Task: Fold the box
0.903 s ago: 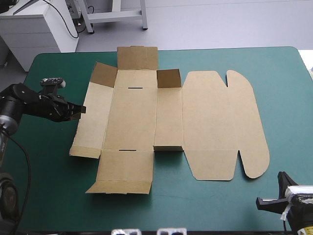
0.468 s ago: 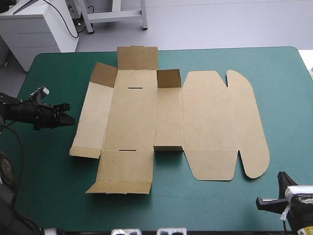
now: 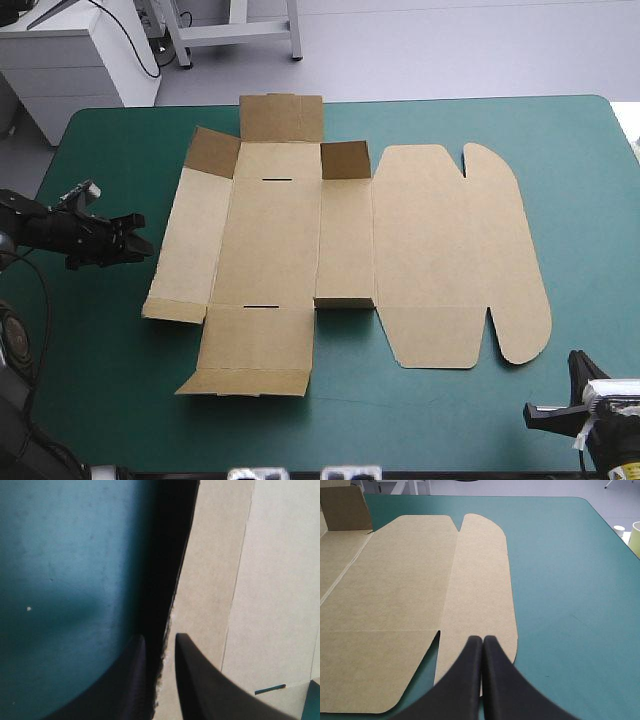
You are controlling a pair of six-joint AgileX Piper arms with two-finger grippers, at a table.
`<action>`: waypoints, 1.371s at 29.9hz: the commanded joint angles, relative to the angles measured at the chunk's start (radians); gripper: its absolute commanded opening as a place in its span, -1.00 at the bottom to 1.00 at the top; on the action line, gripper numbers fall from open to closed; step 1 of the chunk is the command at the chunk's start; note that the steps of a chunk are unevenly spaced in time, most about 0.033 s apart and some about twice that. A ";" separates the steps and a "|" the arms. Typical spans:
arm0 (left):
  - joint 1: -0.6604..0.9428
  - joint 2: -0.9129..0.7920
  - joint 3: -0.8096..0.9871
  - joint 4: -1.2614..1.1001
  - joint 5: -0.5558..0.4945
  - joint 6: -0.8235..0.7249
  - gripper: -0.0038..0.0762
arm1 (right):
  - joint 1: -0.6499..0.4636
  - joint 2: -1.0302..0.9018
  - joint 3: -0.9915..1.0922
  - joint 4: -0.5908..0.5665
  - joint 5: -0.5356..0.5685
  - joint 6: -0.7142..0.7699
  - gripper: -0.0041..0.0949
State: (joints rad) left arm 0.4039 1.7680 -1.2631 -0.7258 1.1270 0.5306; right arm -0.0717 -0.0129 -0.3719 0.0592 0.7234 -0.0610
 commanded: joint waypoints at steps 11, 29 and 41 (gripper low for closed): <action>-0.032 -0.016 -0.027 -0.039 -0.057 -0.005 0.33 | -0.004 -0.023 -0.032 -0.002 -0.075 -0.008 -0.96; -0.218 0.111 -0.021 -0.064 0.021 0.015 0.33 | -0.004 -0.023 -0.032 -0.002 -0.075 -0.008 -0.96; -0.255 0.118 -0.027 -0.087 0.119 0.019 -0.60 | -0.004 -0.023 -0.032 -0.002 -0.075 -0.008 -0.96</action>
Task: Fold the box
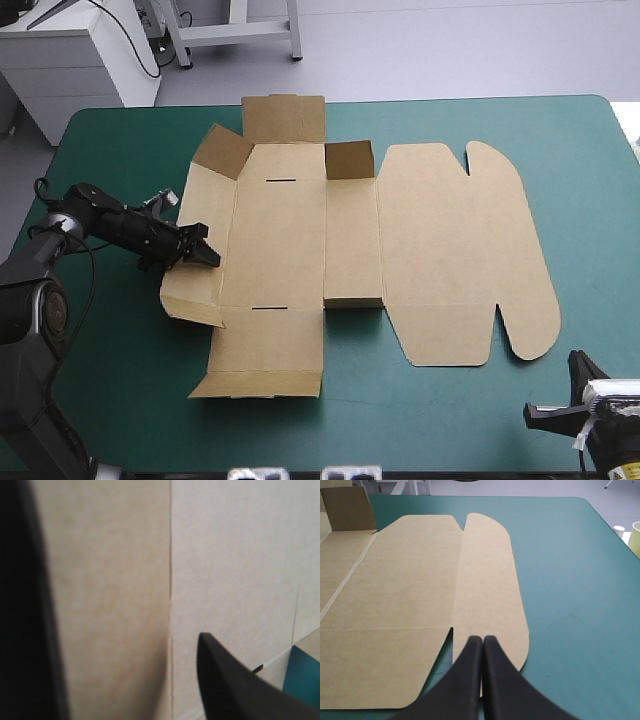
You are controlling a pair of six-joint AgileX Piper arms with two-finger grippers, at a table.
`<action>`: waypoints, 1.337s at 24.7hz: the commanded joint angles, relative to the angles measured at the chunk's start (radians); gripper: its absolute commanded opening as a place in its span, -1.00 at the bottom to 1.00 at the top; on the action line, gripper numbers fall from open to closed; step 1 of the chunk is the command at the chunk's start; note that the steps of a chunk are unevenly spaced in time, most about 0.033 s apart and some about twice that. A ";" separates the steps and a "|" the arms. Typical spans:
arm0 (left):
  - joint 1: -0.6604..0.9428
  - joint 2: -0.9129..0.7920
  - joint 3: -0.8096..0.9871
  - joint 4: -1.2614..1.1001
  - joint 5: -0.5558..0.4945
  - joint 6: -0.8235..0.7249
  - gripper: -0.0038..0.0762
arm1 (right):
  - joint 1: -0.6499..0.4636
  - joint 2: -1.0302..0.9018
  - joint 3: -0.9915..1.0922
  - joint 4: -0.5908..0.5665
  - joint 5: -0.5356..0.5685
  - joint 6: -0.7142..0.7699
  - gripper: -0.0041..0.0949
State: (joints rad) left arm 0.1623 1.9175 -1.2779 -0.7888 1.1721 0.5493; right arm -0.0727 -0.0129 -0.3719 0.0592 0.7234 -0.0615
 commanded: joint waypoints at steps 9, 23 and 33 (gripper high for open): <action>0.017 -0.033 -0.117 -0.021 0.122 -0.049 -0.91 | -0.003 -0.023 -0.032 -0.002 -0.075 -0.007 -0.96; -0.091 -0.033 -0.460 0.363 0.116 -0.069 -0.92 | -0.003 -0.023 -0.032 -0.002 -0.075 -0.007 -0.96; -0.594 -0.010 -0.698 1.056 -0.042 0.315 -0.92 | -0.003 -0.023 -0.032 -0.002 -0.075 -0.007 -0.96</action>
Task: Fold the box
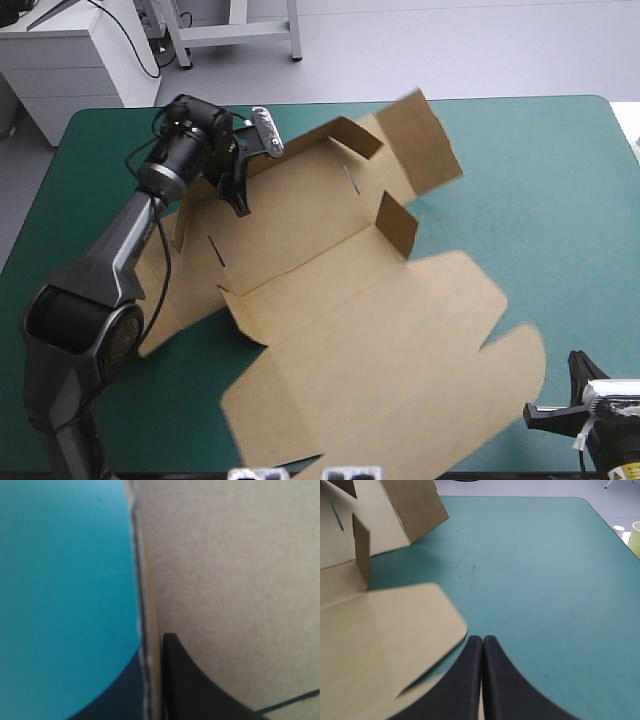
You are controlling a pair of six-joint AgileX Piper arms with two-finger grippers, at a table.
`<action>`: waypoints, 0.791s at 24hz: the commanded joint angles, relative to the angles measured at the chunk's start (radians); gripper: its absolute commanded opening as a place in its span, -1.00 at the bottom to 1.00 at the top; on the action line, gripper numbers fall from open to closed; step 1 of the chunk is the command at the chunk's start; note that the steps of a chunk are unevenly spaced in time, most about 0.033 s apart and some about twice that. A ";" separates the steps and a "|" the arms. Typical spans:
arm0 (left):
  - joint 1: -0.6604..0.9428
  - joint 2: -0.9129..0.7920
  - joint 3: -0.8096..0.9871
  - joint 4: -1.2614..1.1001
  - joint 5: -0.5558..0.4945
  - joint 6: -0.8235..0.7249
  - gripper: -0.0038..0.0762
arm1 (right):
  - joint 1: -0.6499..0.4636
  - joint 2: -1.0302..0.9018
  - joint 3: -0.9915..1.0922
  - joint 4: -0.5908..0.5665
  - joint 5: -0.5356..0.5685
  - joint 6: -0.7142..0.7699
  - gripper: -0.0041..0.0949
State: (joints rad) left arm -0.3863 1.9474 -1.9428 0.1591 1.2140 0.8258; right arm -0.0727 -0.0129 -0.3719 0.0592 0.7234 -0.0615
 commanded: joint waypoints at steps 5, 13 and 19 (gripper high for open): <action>-0.092 -0.024 -0.033 0.216 -0.309 0.039 -0.92 | -0.003 -0.023 -0.032 -0.002 -0.075 -0.007 -0.96; -0.153 -0.024 -0.033 0.291 -0.359 0.037 -0.92 | -0.003 -0.023 -0.032 -0.002 -0.075 -0.007 -0.96; -0.258 -0.024 -0.033 0.474 -0.222 -0.147 -0.92 | -0.003 -0.023 -0.032 -0.002 -0.075 -0.007 -0.96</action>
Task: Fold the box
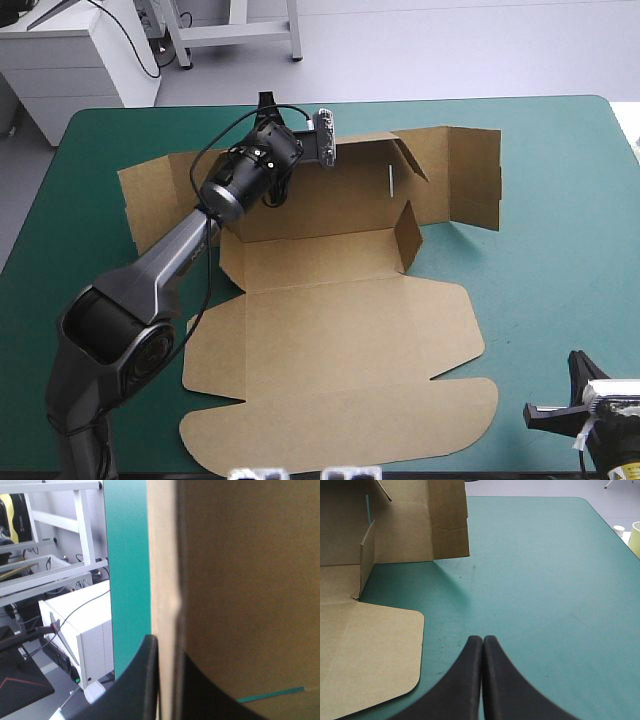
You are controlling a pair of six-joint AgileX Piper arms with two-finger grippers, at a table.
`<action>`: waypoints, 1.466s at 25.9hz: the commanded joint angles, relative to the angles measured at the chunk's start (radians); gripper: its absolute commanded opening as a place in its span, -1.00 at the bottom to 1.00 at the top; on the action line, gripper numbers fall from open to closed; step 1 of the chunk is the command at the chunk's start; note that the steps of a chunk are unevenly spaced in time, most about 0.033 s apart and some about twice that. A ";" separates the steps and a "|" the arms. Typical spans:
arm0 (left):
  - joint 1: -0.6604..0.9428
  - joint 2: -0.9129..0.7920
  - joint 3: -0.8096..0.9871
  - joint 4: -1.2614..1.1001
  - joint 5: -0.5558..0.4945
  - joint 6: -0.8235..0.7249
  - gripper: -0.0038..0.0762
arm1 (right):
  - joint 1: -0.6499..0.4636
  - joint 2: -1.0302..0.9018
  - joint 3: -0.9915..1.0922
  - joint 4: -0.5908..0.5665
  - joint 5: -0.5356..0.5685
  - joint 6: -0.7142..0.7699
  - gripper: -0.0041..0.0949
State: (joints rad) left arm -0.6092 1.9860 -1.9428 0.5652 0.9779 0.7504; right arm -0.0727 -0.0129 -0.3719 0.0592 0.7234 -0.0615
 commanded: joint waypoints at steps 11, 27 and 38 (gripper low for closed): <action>-0.192 -0.100 -0.033 0.179 0.087 -0.198 -0.93 | -0.003 -0.023 -0.032 -0.002 -0.075 -0.007 -0.96; -0.306 -0.241 0.283 0.517 -0.008 -0.509 -0.93 | -0.003 -0.023 -0.032 -0.002 -0.075 -0.007 -0.96; -0.396 -0.324 0.602 0.980 -0.026 -0.936 -0.93 | -0.003 -0.023 -0.032 -0.002 -0.075 -0.007 -0.96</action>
State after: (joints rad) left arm -0.9823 1.7368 -1.3776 1.3434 0.9328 -0.0502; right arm -0.0727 -0.0129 -0.3719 0.0592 0.7234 -0.0615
